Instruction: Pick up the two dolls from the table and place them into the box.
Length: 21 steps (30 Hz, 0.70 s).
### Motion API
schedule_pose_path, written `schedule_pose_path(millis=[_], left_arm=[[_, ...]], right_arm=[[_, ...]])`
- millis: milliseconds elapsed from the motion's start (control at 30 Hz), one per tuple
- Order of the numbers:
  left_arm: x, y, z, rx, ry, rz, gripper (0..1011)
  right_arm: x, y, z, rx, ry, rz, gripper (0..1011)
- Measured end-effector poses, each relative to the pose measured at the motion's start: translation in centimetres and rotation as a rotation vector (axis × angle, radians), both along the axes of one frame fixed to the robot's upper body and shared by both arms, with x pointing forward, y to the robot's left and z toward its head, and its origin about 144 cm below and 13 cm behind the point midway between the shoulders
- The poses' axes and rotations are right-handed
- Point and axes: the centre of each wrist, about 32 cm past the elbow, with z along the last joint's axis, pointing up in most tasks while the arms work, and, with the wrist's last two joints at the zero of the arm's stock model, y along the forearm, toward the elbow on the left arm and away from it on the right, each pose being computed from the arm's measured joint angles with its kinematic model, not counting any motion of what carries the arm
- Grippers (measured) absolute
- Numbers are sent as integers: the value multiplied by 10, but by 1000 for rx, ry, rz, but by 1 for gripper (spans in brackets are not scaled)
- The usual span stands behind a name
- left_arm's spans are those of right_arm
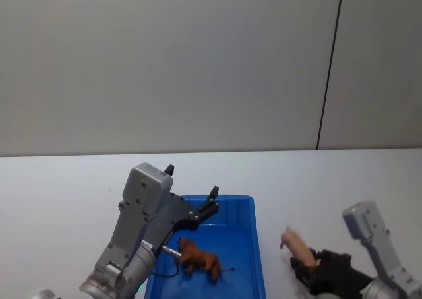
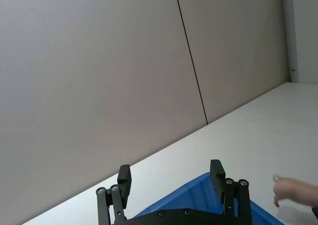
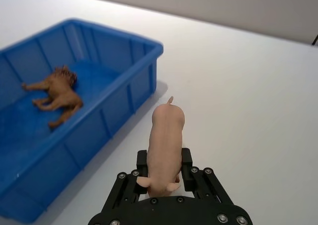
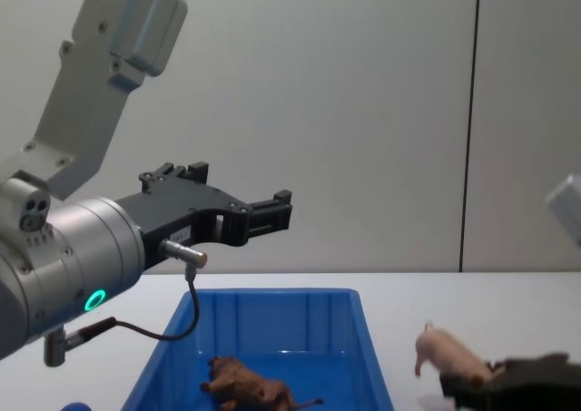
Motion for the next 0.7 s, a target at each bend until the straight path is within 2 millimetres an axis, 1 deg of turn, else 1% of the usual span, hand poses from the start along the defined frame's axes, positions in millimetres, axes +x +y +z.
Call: schedule_pose_path(millis=[300, 500, 700], left_arm=[[0, 0, 0, 0, 0, 0, 1001], [0, 0, 0, 0, 0, 0, 1001], [0, 0, 0, 0, 0, 0, 1001]], right_arm=[[4, -1, 22, 42, -82, -3, 364], [10, 1, 40, 80, -127, 48, 366], [16, 6, 52, 105, -138, 105, 364]])
